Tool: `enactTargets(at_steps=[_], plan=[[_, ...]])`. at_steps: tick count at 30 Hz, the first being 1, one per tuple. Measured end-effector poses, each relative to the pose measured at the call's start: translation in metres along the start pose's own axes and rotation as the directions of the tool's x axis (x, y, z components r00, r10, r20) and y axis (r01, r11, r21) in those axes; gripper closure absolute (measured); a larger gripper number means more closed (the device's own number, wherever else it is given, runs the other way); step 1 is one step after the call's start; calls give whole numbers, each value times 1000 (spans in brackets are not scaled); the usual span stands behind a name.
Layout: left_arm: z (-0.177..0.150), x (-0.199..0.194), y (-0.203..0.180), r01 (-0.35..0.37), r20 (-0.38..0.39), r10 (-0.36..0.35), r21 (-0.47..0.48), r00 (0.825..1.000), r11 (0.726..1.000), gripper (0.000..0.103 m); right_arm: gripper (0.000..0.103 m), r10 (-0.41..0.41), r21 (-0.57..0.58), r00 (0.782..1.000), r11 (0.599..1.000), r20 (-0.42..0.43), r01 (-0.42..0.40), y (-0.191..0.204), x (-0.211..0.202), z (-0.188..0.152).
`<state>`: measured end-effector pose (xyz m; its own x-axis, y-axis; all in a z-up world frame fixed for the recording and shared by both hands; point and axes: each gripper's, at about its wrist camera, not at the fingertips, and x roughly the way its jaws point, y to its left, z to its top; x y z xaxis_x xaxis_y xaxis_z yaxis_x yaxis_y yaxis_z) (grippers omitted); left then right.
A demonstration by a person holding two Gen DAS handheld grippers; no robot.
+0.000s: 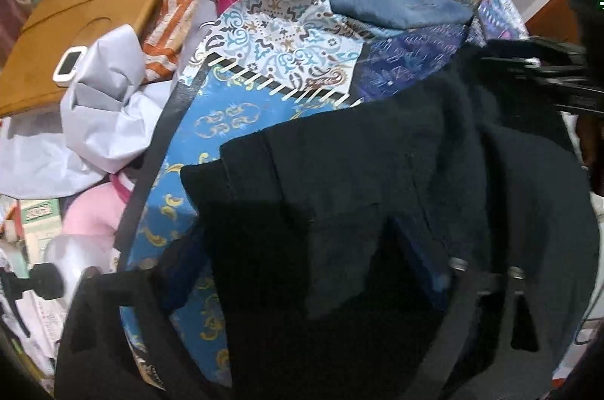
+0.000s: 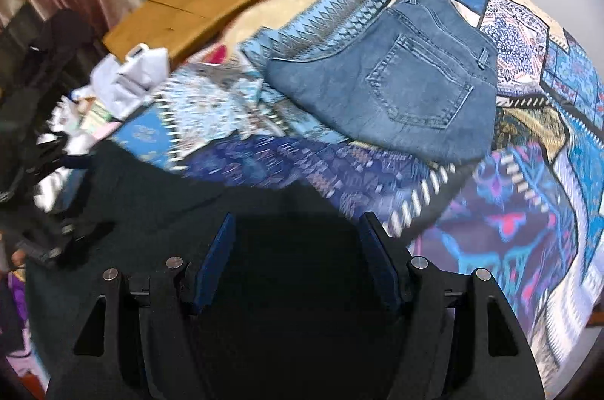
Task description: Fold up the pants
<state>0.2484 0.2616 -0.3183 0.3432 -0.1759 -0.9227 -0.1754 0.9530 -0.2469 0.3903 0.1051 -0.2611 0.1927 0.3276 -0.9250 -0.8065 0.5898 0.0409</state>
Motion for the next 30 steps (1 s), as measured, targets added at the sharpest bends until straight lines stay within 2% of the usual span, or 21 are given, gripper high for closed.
enactTargets(at_steps=[1,2,4,5,7,9,12,14,17,18,19,23,25,27,28,30], plan=[[0,-2,1,15,9,-15,-9,1000,1000,33,40,15,9,1000,1000,-11,-14,-3,4,2],[0,-3,3,21,15,-21,-13,1000,1000,37,42,33,20,999,999,-24,-33,-6,9,3],[-1,-7,-1,20,39,-19,-12,999,1000,51,75,27,12,999,1000,-27,-27,-7,14,3],[-1,-8,-3,12,46,-12,-9,999,1000,55,80,30,7,999,1000,-23,-30,-7,13,2],[-2,-12,-8,-48,71,48,5,996,999,72,88,36,-2,999,999,-9,-36,-7,10,0],[-1,-17,-8,-78,104,76,12,992,997,79,92,19,-16,1000,1000,11,-19,-5,7,-2],[3,-16,-5,-166,132,160,29,978,986,80,95,-24,-31,999,999,43,26,-3,4,0],[5,-9,1,-189,109,187,7,976,982,80,97,-56,-25,997,998,51,57,-4,5,2],[8,-9,5,-225,108,225,-18,968,974,71,97,-89,-19,995,996,53,90,-2,4,6],[8,-11,4,-253,113,254,-23,961,967,64,95,-94,-5,994,996,49,94,-3,1,7],[8,-13,5,-269,113,271,-29,956,963,58,90,-88,9,995,996,46,87,-5,-3,6],[6,-37,7,-299,142,306,-71,941,952,55,74,-53,65,996,997,75,49,-9,-34,-3],[3,-56,6,-289,175,300,-90,938,953,38,56,-46,70,993,997,112,38,-7,-56,-13],[-4,-73,3,-275,223,296,-122,929,954,27,49,-34,77,989,997,142,24,-4,-72,-24],[-7,-78,0,-262,239,286,-128,928,956,23,42,-28,83,989,996,147,16,-2,-79,-30],[-12,-83,-8,-220,242,242,-115,940,969,22,36,-20,105,989,994,146,5,1,-84,-43]])
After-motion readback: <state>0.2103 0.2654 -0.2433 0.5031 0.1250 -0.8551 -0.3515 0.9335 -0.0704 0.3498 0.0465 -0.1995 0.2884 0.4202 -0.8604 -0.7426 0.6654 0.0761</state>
